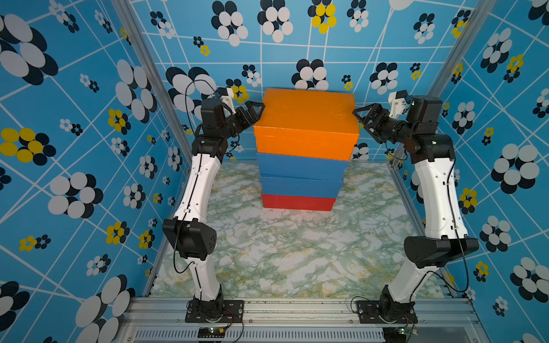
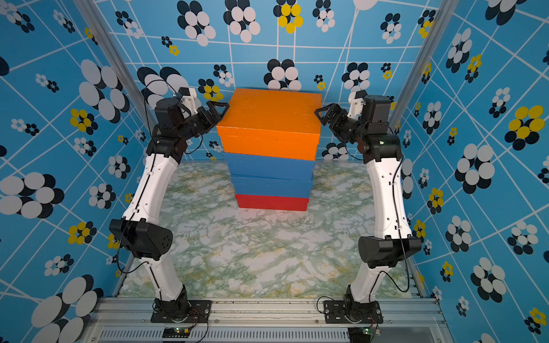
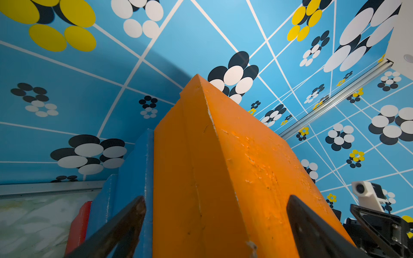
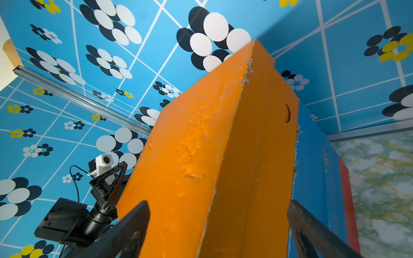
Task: Stack the shoeboxes
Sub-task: Place the shoebox at the shoebox, then reset both arms
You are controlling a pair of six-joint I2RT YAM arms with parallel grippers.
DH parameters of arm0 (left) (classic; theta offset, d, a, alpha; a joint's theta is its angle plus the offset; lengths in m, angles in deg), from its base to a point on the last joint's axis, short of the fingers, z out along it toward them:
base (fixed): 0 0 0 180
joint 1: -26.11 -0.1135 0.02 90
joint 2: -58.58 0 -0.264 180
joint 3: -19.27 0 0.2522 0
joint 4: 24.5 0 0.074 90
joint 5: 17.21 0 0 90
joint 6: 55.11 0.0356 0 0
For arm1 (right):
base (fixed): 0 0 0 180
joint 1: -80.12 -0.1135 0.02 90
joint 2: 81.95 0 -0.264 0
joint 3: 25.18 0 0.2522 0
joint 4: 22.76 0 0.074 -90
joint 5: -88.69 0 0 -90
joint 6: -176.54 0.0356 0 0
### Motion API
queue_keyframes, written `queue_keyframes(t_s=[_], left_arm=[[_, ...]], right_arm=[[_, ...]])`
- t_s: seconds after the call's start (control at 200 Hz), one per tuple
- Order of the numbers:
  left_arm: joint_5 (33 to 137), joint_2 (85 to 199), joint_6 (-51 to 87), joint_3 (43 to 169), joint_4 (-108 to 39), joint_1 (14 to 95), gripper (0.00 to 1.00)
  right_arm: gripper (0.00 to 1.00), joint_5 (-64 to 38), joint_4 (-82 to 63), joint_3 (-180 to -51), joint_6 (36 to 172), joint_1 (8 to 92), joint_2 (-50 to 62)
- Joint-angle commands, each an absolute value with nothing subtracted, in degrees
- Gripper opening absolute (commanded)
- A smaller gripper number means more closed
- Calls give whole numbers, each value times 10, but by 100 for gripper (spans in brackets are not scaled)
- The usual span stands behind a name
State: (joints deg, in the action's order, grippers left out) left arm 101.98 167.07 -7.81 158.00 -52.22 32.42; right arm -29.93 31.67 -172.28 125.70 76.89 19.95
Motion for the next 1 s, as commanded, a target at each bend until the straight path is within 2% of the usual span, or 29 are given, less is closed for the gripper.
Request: queue_keyframes(t_s=[0.0, 0.215, 0.335, 0.78, 0.995], left_arm=[[1033, 1630, -83, 1546, -484, 324, 100], [1025, 1602, -67, 1510, -487, 311, 99], [1002, 1557, -42, 1436, -474, 305, 100], [916, 1428, 33, 1239, -478, 269, 99], [858, 1348, 81, 1105, -458, 267, 100]], right_arm=[[98, -292, 329, -1707, 1231, 772, 167], [99, -270, 354, -1670, 1186, 772, 129], [99, -248, 324, -1597, 1171, 772, 83], [99, -156, 351, -1462, 1100, 772, -2], [99, -116, 363, -1380, 1070, 773, -43]])
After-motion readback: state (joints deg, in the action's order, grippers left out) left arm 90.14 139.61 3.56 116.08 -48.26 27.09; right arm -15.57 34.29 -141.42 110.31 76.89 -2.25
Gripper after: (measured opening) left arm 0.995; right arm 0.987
